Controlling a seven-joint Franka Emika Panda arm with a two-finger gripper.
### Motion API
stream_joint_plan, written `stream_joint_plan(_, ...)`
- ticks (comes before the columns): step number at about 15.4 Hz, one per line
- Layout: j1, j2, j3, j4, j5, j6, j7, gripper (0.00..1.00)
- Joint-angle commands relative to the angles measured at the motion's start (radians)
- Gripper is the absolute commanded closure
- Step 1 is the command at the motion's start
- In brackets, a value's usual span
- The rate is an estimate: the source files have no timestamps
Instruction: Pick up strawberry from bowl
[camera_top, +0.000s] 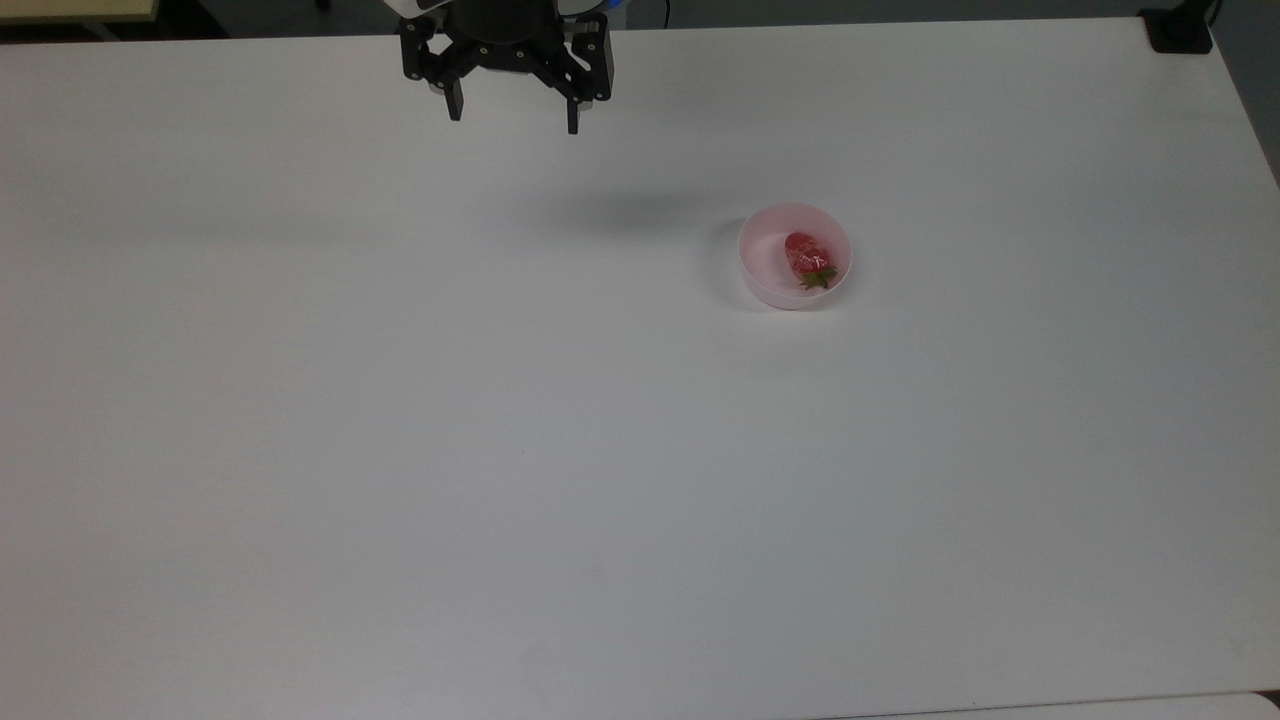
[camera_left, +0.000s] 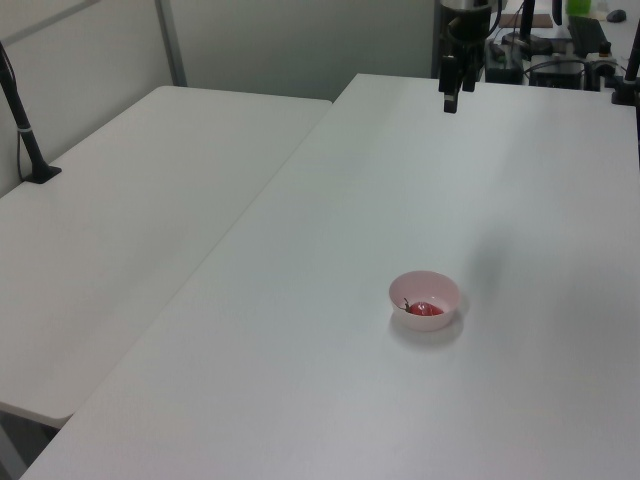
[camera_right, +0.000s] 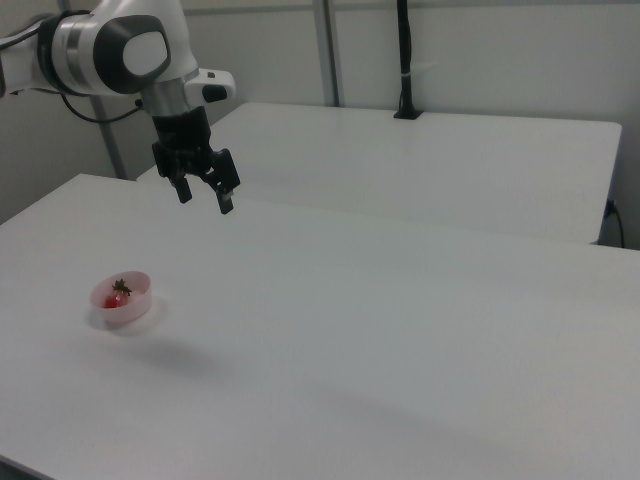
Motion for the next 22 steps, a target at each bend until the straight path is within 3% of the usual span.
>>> stream_joint_plan(1,0.007,-0.024,0.006,-0.020,0.011,-0.036,-0.005,0.00)
stream_joint_plan(11,0.008,-0.024,0.008,-0.020,0.011,-0.037,-0.005,0.00)
stream_joint_plan(16,0.157,-0.005,-0.017,-0.019,0.008,-0.036,0.009,0.00)
stream_joint_plan(22,0.326,0.097,-0.015,-0.022,0.041,0.019,0.012,0.00)
